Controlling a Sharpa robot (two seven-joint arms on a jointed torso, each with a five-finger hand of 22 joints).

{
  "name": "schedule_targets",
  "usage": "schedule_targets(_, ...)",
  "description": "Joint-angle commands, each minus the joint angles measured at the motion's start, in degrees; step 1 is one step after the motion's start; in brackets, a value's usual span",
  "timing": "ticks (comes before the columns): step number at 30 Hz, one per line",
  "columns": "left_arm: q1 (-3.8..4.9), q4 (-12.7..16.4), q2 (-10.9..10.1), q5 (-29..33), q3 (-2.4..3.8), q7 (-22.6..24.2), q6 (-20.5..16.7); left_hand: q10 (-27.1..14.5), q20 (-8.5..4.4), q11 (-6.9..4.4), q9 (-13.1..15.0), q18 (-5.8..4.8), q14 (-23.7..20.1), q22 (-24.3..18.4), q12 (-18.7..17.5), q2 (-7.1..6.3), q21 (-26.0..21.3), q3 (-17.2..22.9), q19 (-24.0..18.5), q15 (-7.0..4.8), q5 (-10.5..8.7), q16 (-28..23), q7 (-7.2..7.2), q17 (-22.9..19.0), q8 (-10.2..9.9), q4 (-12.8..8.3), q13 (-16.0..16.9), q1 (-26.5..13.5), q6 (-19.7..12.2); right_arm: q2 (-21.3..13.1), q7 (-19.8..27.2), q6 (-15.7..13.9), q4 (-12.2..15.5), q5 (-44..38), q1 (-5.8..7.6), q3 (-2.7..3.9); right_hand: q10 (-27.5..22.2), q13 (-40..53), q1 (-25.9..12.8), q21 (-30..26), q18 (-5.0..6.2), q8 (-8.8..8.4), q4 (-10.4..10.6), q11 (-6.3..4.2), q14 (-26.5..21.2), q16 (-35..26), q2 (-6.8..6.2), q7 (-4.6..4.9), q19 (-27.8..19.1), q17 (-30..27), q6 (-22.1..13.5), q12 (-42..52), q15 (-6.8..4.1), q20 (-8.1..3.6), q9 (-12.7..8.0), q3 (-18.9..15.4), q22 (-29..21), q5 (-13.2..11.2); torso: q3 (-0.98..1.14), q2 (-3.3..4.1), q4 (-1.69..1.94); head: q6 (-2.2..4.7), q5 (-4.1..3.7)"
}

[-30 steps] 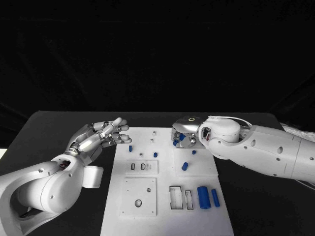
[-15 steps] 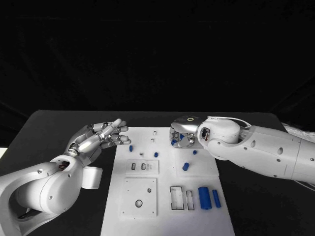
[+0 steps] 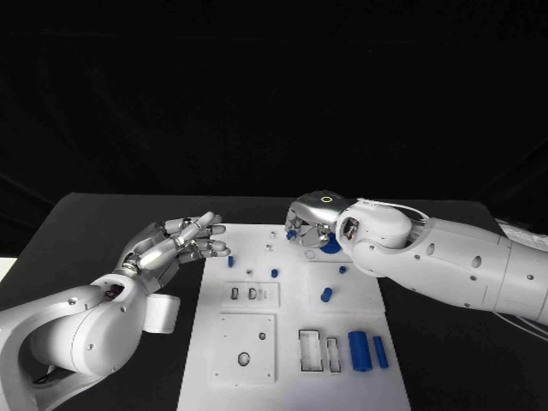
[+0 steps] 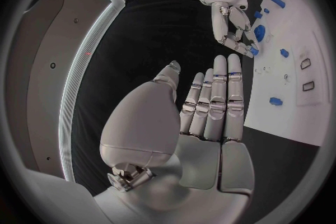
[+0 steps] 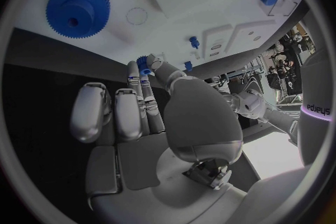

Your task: Assemble the parts on the task board

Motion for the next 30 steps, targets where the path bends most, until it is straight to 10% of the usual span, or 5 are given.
schedule_targets(1,0.09,0.06,0.24,0.1,0.05,0.1,1.68,-0.28,0.03,0.05,-0.05,0.05,-0.11,0.09,-0.16,0.01,0.25,0.04,0.35,0.22,-0.18,-0.35,0.45,0.05,-0.2,-0.37,-0.08,0.18,-0.09,1.18,-1.13,-3.34,-1.15,-0.83,0.04,0.05,0.18,-0.1,0.38,0.3,-0.78,0.08,0.31,0.01,2.48,0.24,0.02,-0.46,-0.17,0.02,0.65,-0.24,-0.33,-0.41,0.92,0.61,0.1,-0.35,-0.05,0.12,0.28,0.25,-0.07)
schedule_targets(14,0.09,0.2,0.43,0.1,0.05,0.05,1.83,-0.29,0.05,0.07,-0.04,0.04,-0.14,0.09,-0.21,-0.11,0.26,-0.04,0.31,0.24,-0.19,-0.4,0.47,0.12,-0.24,-0.43,-0.07,0.12,-0.1,5.69,-0.43,-4.39,-5.52,-1.16,0.06,0.07,0.09,-0.13,0.47,0.3,-0.77,0.0,0.35,0.06,2.46,0.24,-0.13,-0.42,-0.22,-0.02,0.59,-0.31,-0.3,-0.38,0.94,0.79,0.05,-0.47,-0.47,0.96,1.22,0.54,-0.93)
schedule_targets(30,0.09,0.11,0.49,0.1,0.05,-0.12,2.04,-0.3,0.05,0.08,-0.04,0.04,-0.16,0.09,-0.24,-0.11,0.26,-0.05,0.29,0.25,-0.18,-0.44,0.48,0.17,-0.27,-0.47,-0.07,0.12,-0.1,6.06,-0.45,-2.24,-6.48,-1.52,0.06,0.07,0.03,-0.15,0.45,0.3,-0.77,-0.06,0.43,0.11,2.44,0.23,-0.36,-0.38,-0.26,-0.07,0.57,-0.34,-0.25,-0.35,0.96,0.88,0.04,-0.54,-0.53,1.27,1.4,0.46,-0.89)
